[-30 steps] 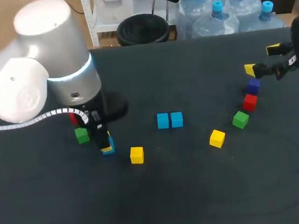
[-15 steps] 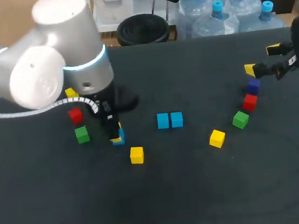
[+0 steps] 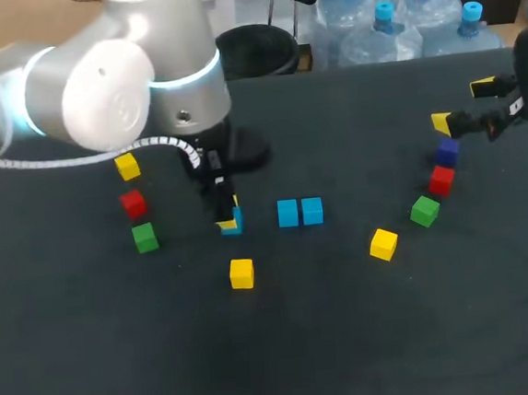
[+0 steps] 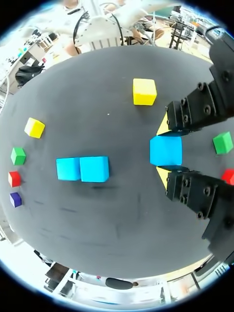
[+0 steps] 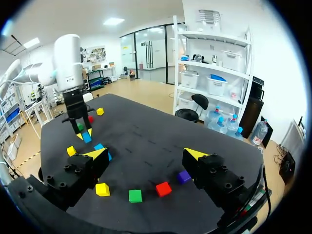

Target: Place the blue cubes, place green cubes on the blue cubes, place the yellow cubes on the green cubes, then place the red cubes on the yellow cubes, and place purple cube on the red cubes.

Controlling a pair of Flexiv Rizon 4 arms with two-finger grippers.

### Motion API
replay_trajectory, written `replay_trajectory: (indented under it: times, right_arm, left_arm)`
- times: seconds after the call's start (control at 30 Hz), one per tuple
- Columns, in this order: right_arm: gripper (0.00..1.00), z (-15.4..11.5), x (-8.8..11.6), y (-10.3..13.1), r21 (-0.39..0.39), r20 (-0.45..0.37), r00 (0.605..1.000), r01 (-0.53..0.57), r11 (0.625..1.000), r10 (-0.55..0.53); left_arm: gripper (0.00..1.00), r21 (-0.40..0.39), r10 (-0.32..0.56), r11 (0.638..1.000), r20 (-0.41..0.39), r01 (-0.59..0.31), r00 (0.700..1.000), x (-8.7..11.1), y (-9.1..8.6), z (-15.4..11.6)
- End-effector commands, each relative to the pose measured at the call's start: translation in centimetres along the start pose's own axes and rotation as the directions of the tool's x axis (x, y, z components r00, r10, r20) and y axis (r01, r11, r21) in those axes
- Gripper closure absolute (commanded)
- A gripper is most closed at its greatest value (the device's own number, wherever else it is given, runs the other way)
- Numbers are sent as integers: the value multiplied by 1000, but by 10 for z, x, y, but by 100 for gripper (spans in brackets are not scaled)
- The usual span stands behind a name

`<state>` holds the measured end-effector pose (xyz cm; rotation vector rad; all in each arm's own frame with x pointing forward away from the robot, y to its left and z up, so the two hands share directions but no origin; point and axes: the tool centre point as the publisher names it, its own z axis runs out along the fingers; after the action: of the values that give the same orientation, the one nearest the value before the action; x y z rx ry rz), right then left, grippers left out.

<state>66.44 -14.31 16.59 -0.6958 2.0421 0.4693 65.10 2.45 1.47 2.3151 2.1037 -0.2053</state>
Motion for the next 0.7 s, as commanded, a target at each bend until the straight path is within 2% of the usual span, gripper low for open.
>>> replay_trajectory:
  times: [0.03,0.57,0.7]
  right_arm:
    - [0,0,0,1,5,-3,1000,0,1000,0]
    - [0,0,0,1,5,-3,1000,0,1000,0]
    - [0,0,0,1,5,-3,1000,0,1000,0]
  left_arm:
    - [100,24,7,1000,-14,-6,1000,-8,8,0]
    - [100,54,52,997,6,-52,999,-29,6,6]
    - [100,58,46,997,10,-46,999,-33,10,9]
